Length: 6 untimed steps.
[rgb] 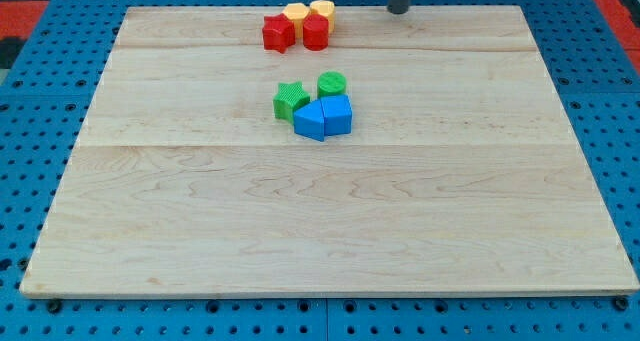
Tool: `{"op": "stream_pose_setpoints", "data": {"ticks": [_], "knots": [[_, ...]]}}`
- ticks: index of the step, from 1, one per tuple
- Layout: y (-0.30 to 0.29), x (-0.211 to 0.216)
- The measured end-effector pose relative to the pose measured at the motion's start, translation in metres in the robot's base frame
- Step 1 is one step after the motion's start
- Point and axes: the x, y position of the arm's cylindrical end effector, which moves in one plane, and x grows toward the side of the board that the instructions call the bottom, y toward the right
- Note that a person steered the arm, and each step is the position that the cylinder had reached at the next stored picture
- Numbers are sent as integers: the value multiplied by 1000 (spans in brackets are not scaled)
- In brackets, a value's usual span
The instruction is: Slide the yellow hexagon towards the center left
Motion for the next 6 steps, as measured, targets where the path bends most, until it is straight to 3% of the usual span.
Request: {"op": "stream_pose_setpoints", "data": {"ticks": [2,3,6], "knots": [[-128,5],[-133,5],[-247,62]]}}
